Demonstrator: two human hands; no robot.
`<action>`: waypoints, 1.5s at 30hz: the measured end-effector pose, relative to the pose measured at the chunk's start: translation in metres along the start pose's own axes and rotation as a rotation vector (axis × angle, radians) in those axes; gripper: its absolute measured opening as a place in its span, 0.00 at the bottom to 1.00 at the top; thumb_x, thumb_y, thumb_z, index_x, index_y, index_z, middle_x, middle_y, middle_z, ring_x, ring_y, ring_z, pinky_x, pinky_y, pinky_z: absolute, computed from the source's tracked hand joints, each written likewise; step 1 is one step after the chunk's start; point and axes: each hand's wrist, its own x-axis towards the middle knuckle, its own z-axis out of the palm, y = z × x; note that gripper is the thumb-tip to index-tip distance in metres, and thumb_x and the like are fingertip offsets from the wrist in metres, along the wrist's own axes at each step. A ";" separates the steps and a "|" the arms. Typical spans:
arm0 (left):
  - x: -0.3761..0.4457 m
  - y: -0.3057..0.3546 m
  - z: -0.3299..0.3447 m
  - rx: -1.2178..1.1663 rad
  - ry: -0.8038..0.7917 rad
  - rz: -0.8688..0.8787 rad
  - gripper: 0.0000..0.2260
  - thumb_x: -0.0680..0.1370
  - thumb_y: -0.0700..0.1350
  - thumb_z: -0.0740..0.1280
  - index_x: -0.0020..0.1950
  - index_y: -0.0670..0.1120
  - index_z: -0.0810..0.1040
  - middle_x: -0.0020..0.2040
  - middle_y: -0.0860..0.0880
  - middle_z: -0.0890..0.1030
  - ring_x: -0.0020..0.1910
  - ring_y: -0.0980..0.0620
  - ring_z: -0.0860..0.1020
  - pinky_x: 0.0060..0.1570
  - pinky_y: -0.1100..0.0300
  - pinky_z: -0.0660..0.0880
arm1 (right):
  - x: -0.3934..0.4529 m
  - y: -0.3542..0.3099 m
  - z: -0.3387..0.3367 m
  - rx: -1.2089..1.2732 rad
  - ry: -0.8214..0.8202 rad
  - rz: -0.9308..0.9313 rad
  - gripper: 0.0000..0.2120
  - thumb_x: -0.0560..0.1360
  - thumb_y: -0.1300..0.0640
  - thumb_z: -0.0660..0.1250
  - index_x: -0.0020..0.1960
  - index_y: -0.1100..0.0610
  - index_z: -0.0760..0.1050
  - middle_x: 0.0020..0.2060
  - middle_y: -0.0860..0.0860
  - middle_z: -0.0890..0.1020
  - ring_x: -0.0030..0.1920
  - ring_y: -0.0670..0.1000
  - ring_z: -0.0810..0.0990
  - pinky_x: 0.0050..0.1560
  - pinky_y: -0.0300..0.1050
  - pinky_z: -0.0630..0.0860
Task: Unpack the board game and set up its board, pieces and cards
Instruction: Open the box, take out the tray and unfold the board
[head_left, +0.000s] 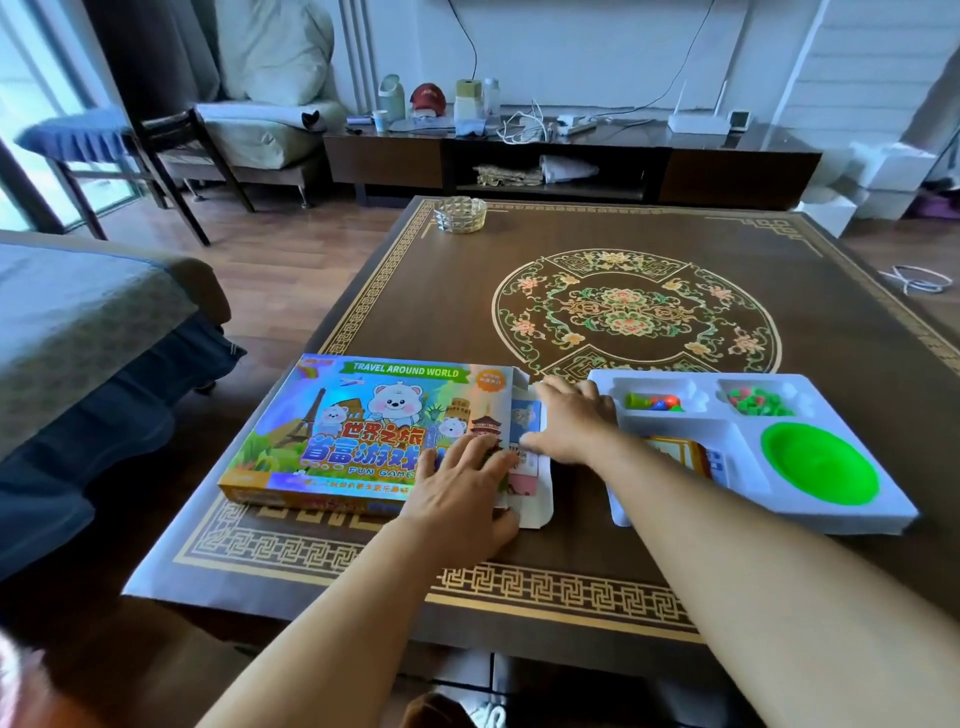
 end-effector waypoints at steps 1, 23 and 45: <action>0.004 0.001 -0.002 0.009 -0.001 -0.007 0.30 0.74 0.58 0.61 0.74 0.54 0.57 0.74 0.52 0.56 0.74 0.48 0.52 0.71 0.43 0.52 | 0.004 0.001 -0.002 -0.022 -0.028 -0.028 0.36 0.71 0.41 0.66 0.74 0.49 0.57 0.73 0.47 0.61 0.71 0.56 0.57 0.67 0.54 0.58; 0.025 0.001 -0.004 -0.015 -0.078 -0.013 0.51 0.67 0.69 0.67 0.78 0.52 0.40 0.78 0.53 0.43 0.77 0.50 0.39 0.74 0.44 0.41 | 0.039 -0.014 0.000 0.049 -0.183 0.155 0.29 0.65 0.47 0.74 0.63 0.56 0.73 0.63 0.56 0.74 0.67 0.61 0.68 0.62 0.50 0.66; 0.034 0.090 -0.034 -0.087 0.145 -0.065 0.26 0.81 0.40 0.52 0.77 0.45 0.47 0.78 0.47 0.53 0.76 0.47 0.57 0.70 0.53 0.58 | -0.055 0.046 -0.068 1.377 0.021 0.425 0.05 0.77 0.59 0.65 0.43 0.59 0.76 0.38 0.56 0.81 0.33 0.53 0.82 0.34 0.47 0.81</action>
